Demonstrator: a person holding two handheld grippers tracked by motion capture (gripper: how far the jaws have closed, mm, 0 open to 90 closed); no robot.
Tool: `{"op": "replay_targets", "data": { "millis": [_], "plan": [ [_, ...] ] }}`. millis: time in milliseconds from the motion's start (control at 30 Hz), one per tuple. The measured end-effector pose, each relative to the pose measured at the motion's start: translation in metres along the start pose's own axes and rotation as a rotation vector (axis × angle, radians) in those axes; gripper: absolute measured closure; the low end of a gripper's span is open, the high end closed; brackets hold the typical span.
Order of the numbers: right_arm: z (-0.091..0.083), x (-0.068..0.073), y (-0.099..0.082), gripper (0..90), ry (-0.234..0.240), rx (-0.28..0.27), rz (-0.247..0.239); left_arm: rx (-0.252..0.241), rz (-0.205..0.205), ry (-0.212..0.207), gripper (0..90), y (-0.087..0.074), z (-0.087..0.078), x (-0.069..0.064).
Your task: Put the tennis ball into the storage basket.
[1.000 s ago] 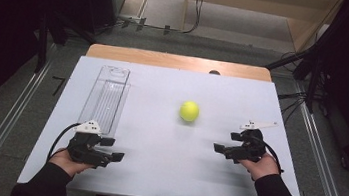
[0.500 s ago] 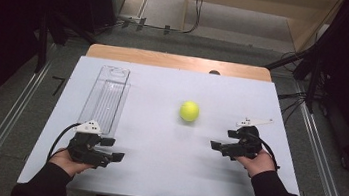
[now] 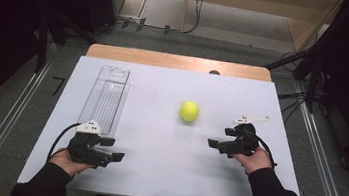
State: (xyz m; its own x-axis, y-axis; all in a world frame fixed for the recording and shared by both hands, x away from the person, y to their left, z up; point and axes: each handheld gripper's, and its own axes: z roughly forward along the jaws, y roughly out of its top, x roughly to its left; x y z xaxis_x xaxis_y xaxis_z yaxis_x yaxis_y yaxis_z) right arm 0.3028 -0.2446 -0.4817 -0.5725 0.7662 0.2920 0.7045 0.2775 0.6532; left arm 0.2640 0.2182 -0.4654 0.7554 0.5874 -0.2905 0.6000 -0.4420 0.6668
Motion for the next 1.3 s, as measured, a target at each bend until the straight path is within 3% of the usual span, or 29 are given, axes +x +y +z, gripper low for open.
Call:
{"op": "replay_targets", "data": {
  "millis": [900,1300],
  "plan": [
    [0.006,0.004,0.020,6.4,0.064,0.016,-0.056,-0.005,0.001,0.000,29.6,0.000,-0.001,0.000],
    [0.010,0.005,0.029,6.5,0.067,0.034,-0.070,-0.003,0.002,0.000,29.6,0.000,-0.001,0.000]
  ]
}}
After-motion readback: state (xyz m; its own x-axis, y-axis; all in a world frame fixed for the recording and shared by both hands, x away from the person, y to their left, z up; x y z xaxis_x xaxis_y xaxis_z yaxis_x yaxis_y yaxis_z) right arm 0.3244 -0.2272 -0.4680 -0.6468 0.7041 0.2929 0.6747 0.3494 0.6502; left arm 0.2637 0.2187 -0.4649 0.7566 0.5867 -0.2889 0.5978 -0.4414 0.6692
